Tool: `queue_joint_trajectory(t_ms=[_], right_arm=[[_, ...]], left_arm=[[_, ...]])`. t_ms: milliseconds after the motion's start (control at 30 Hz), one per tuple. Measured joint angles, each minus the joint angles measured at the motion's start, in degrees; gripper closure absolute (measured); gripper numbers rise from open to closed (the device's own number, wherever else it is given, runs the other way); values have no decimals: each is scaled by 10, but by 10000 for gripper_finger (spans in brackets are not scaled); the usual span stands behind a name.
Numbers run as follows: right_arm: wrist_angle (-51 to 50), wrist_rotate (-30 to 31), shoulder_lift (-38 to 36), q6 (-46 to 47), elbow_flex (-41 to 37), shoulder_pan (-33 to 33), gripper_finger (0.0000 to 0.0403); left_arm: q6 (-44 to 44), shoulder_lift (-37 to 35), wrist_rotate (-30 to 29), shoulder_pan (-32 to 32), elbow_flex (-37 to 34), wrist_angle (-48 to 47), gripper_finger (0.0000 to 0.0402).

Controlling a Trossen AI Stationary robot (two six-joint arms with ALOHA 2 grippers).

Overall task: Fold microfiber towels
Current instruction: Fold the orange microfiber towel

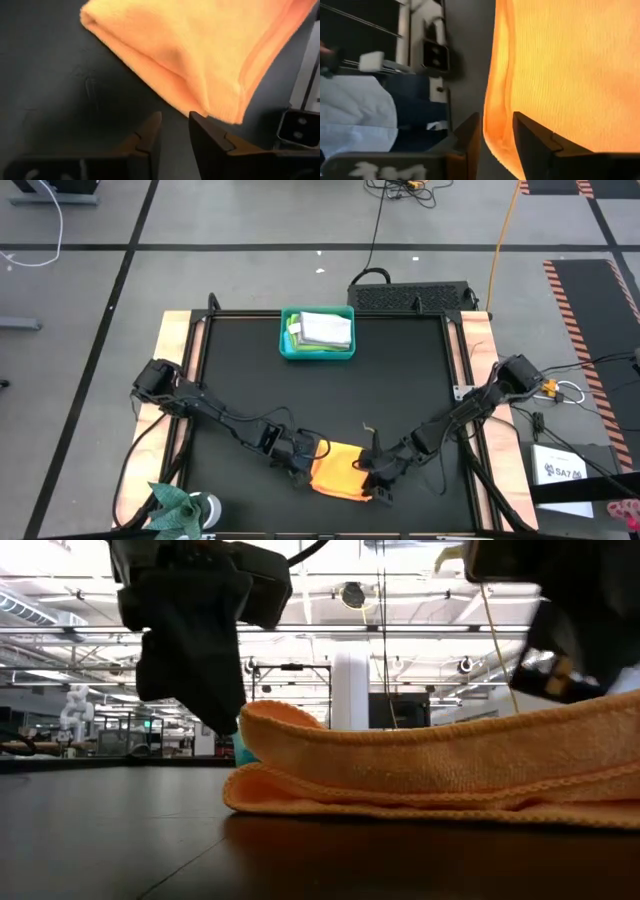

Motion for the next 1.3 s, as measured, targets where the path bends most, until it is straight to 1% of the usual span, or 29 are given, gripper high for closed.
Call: queue_joint_trajectory(t_ms=[100, 200, 333, 400, 467, 667, 733, 800, 867, 1033, 1100, 1233, 1300], right_arm=[[-2, -15, -26, -6, 0, -12, 287], [-16, -11, -49, -25, 0, -15, 285], [-79, 19, -53, -57, 0, -21, 293], [-99, 20, -45, -60, 0, -27, 298], [-104, 18, -38, -60, -2, -30, 303], [-111, 21, -28, -60, -15, -35, 312], [-107, 34, -28, -60, -20, -38, 312], [-109, 35, -28, -57, -28, -42, 312], [-109, 35, -28, -56, -35, -46, 312], [-109, 35, -26, -47, -49, -58, 312], [-105, 35, -26, -49, -50, -63, 312], [-100, 37, -26, -59, -50, -72, 312], [-99, 38, -26, -60, -50, -76, 312]], left_arm=[[2, 0, -12, 6, 0, 7, 301], [14, -2, -29, 16, 0, 30, 300], [55, -6, -67, 32, 0, 101, 300], [71, -8, -75, 39, 0, 133, 300], [82, -7, -72, 45, 2, 149, 300], [96, 4, -60, 46, 1, 102, 300], [92, 6, -53, 45, 1, 94, 300], [87, 15, -39, 45, 1, 113, 300], [86, 18, -27, 45, 0, 107, 300], [83, 32, -23, 45, 0, 127, 300], [80, 47, -19, 45, 2, 161, 300], [69, 77, -12, 45, 2, 198, 300], [66, 88, -12, 46, 1, 189, 300]])
